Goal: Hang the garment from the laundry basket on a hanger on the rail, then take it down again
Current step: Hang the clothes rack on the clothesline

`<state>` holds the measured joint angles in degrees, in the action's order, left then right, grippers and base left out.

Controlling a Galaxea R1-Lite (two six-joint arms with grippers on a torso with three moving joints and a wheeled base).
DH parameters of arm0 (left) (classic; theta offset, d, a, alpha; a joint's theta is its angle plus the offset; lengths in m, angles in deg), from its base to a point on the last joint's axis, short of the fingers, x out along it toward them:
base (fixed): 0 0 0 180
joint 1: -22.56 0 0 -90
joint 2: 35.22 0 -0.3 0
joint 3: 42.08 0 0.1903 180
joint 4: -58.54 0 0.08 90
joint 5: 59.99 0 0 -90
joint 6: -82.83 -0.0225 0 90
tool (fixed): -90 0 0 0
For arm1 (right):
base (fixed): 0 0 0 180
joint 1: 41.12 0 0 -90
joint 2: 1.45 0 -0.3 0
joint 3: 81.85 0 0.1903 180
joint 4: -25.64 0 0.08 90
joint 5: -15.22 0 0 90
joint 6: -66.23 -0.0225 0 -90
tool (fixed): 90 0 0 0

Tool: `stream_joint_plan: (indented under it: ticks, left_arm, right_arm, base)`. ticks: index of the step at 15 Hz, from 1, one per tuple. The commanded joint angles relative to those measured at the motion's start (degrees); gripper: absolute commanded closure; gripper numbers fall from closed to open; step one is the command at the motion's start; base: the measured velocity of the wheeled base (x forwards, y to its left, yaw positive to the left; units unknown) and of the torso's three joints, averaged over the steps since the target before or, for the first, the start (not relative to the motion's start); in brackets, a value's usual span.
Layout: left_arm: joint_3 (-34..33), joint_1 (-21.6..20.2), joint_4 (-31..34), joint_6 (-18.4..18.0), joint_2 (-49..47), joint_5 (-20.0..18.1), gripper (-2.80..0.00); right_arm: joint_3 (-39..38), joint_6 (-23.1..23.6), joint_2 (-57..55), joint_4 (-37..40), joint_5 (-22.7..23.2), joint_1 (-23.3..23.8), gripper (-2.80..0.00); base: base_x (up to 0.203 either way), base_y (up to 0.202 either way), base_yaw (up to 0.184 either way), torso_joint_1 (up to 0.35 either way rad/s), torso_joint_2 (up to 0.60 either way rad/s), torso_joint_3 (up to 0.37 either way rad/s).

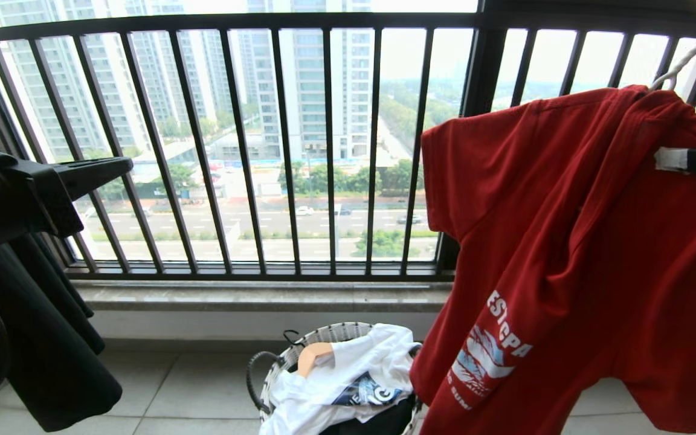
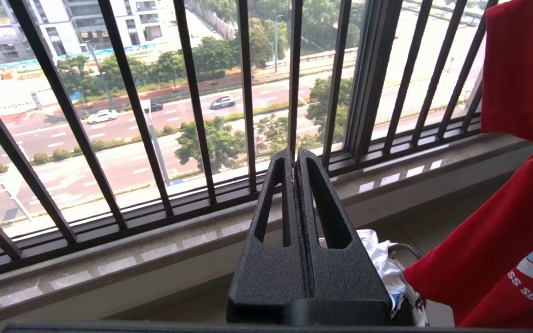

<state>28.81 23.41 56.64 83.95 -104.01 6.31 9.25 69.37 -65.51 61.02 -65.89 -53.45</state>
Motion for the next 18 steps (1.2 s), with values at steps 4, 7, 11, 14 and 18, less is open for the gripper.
stream_joint_plan:
  ticks: [4,7,11,14,18]
  left_arm:
    - [-0.59,0.04,-0.22,-2.18,-0.59,0.23,0.00]
    - [-0.85,0.04,-0.48,-2.18,-1.61,-0.12,0.00]
    - [-0.76,0.04,-0.92,-2.00,-3.54,-0.07,0.00]
    - [-0.50,0.03,-1.01,-1.84,-3.02,-0.03,0.00]
    - [-0.59,-0.05,-1.01,-1.74,-2.55,0.06,0.00]
  right_arm:
    - [-2.32,-0.87,3.90,0.88,-1.34,-0.48,0.00]
    - [-3.60,-1.20,5.12,0.78,-0.81,-0.48,0.00]
    - [-5.14,-1.38,5.63,0.61,-0.89,-0.41,0.00]
    - [-5.21,-1.29,6.38,0.56,-0.98,-0.41,0.00]
    - [-5.07,-1.02,7.56,-1.02,-1.33,-0.41,0.00]
  base:
    - [0.000,0.000,0.000,0.000,0.00,0.000]
    - [0.000,0.000,0.000,0.000,0.00,0.000]
    - [0.000,0.000,0.000,0.000,0.00,0.000]
    - [0.000,0.000,0.000,0.000,0.00,0.000]
    - [0.000,0.000,0.000,0.029,-0.17,-0.205]
